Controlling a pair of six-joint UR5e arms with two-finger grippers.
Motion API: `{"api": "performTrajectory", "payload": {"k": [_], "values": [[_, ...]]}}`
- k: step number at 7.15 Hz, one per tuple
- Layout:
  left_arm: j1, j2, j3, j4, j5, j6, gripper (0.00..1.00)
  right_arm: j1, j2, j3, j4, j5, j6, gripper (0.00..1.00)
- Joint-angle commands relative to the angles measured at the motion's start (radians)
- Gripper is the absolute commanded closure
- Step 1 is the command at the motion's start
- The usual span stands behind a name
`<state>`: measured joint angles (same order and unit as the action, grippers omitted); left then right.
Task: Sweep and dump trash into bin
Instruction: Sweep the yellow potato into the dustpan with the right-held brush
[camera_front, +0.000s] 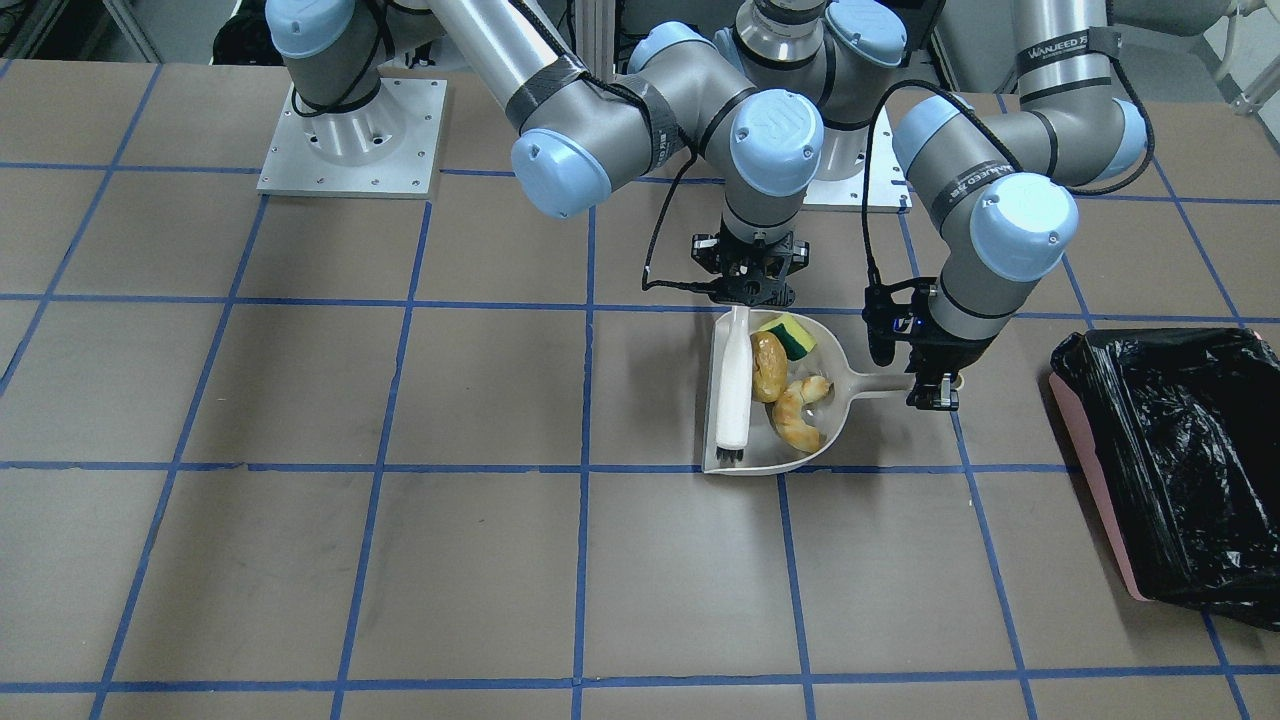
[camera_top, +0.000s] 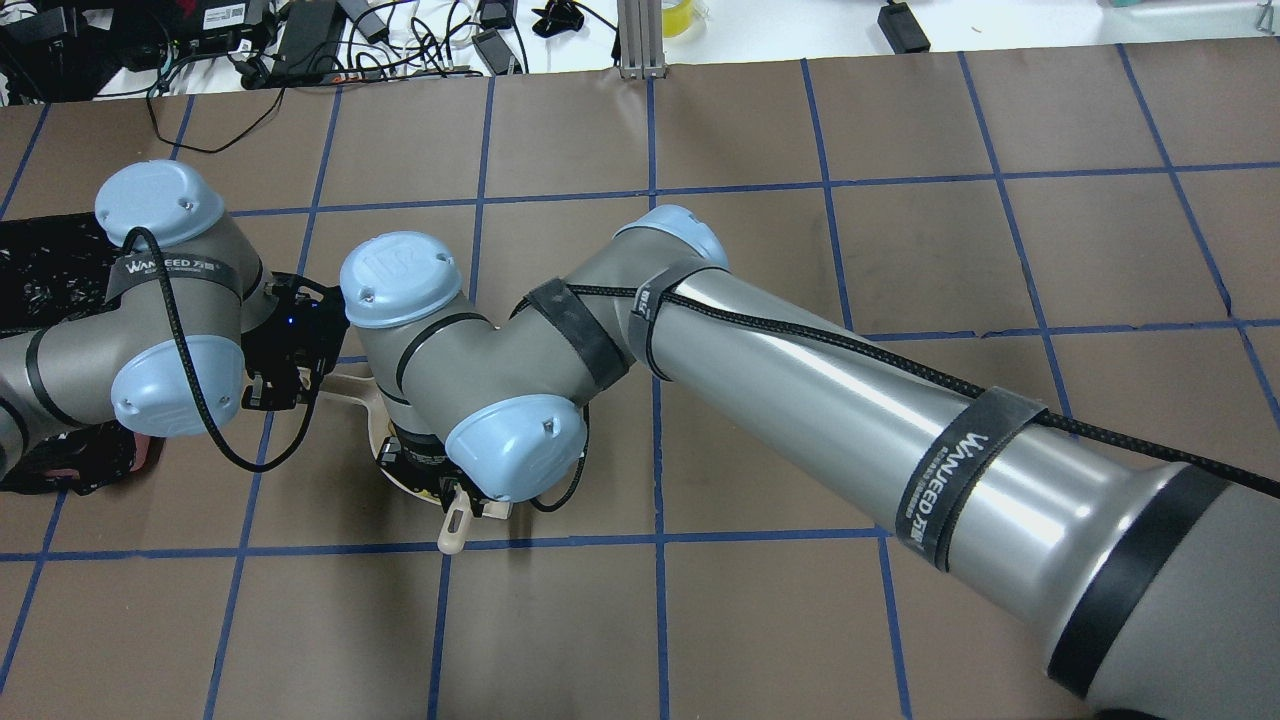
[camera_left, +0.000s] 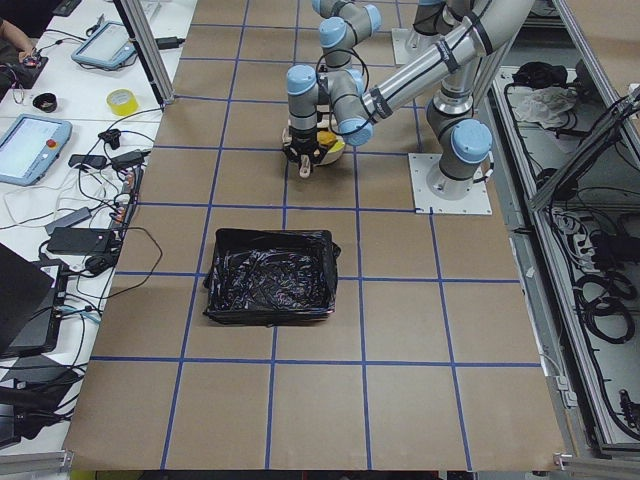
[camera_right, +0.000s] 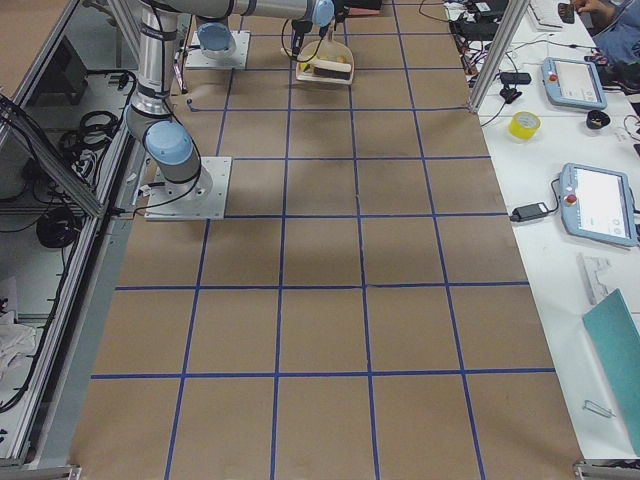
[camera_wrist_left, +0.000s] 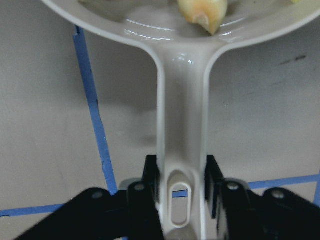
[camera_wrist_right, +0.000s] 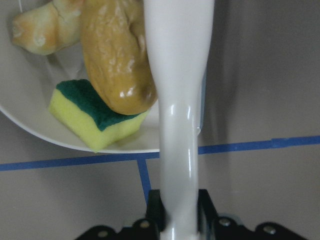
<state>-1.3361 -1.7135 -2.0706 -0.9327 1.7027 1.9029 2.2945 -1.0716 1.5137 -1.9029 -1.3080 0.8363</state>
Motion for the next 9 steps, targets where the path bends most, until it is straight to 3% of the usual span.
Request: {"api": "performTrajectory", "payload": {"k": [1,2,4,6,7,9], "values": [[0.0,0.0,0.0,0.0,0.0,-0.001,1.0,-0.001,-0.007,0.002,0.007,-0.034,-0.055,1.0],[0.0,0.0,0.0,0.0,0.0,-0.001,1.0,-0.009,-0.036,0.008,0.04,-0.156,-0.122,1.0],[0.0,0.0,0.0,0.0,0.0,-0.001,1.0,-0.013,-0.079,0.019,0.119,-0.195,-0.138,1.0],[0.0,0.002,0.0,0.0,0.0,0.001,1.0,-0.059,-0.102,0.032,0.157,-0.328,-0.199,1.0],[0.0,0.0,0.0,0.0,0.0,-0.001,1.0,-0.134,-0.143,0.036,0.171,-0.342,-0.256,1.0],[0.0,0.0,0.001,0.0,-0.002,-0.001,1.0,-0.391,-0.217,0.052,0.211,-0.358,-0.497,1.0]]}}
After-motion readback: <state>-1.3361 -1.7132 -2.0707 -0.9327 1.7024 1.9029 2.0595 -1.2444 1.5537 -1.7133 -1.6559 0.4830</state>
